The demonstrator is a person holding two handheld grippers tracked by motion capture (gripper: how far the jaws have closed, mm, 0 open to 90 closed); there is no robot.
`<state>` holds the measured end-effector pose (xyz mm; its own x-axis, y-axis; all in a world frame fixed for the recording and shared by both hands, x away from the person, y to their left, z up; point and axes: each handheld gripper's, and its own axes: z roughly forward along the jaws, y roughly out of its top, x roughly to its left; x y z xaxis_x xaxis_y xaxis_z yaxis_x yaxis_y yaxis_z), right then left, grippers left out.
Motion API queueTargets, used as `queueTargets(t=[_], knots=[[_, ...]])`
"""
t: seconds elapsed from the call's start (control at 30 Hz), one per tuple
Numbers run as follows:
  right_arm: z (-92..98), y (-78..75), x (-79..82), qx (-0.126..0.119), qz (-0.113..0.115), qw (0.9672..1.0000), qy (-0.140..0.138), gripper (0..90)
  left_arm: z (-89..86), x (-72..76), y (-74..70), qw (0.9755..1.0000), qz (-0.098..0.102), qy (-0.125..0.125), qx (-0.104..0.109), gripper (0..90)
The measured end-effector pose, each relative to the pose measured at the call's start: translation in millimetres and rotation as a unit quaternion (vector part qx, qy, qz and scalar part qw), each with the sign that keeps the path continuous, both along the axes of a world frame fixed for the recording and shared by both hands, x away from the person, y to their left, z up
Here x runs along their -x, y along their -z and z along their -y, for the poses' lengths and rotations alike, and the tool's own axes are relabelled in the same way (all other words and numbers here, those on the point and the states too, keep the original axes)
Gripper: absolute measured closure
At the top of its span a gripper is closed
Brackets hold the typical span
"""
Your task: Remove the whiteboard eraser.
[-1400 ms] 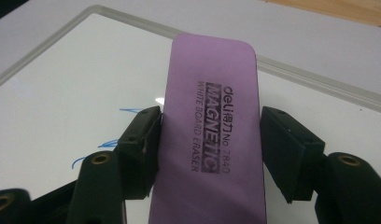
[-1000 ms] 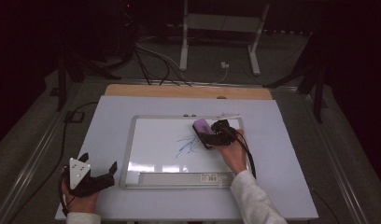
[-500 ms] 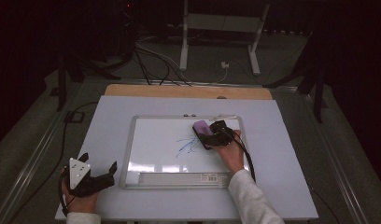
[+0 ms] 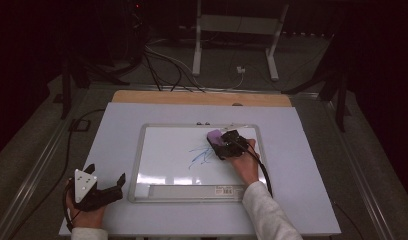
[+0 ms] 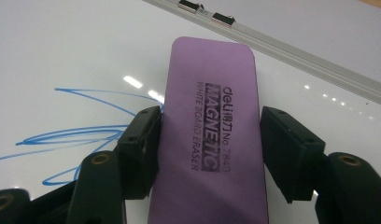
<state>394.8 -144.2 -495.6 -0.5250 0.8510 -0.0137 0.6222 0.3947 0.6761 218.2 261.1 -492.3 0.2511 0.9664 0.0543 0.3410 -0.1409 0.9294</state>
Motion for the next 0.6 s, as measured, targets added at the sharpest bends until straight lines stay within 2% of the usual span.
queueTargets(t=[0.1, 0.23, 0.3, 0.43, 0.53, 0.6], knots=[[2.6, -0.6, -1.8, -0.015, -0.008, 0.9999, 0.003, 40.0, -0.5, 0.0, 0.3, 1.0, 0.0, 0.0, 0.001, 0.5], [7.4, -1.6, -4.8, -0.053, -0.013, 0.9985, 0.008, 36.0, -0.9, -0.1, 0.7, 1.0, -0.001, -0.001, 0.003, 0.5], [8.0, -2.2, -5.8, -0.057, -0.011, 0.9982, 0.012, 34.4, -1.1, -0.2, 0.8, 1.0, -0.001, -0.001, 0.003, 0.5], [6.5, -0.8, -8.8, -0.061, -0.02, 0.9979, 0.011, 33.9, -1.2, 0.1, 0.9, 1.0, -0.001, -0.001, 0.003, 0.5], [6.4, 2.5, -11.2, -0.06, -0.031, 0.9976, 0.013, 39.6, -2.1, 0.7, 0.9, 1.0, -0.002, -0.001, 0.003, 0.5], [7.0, 4.4, -11.7, -0.065, -0.037, 0.9971, 0.015, 40.3, -2.2, 1.0, 0.6, 1.0, 0.0, -0.002, 0.004, 0.5]])
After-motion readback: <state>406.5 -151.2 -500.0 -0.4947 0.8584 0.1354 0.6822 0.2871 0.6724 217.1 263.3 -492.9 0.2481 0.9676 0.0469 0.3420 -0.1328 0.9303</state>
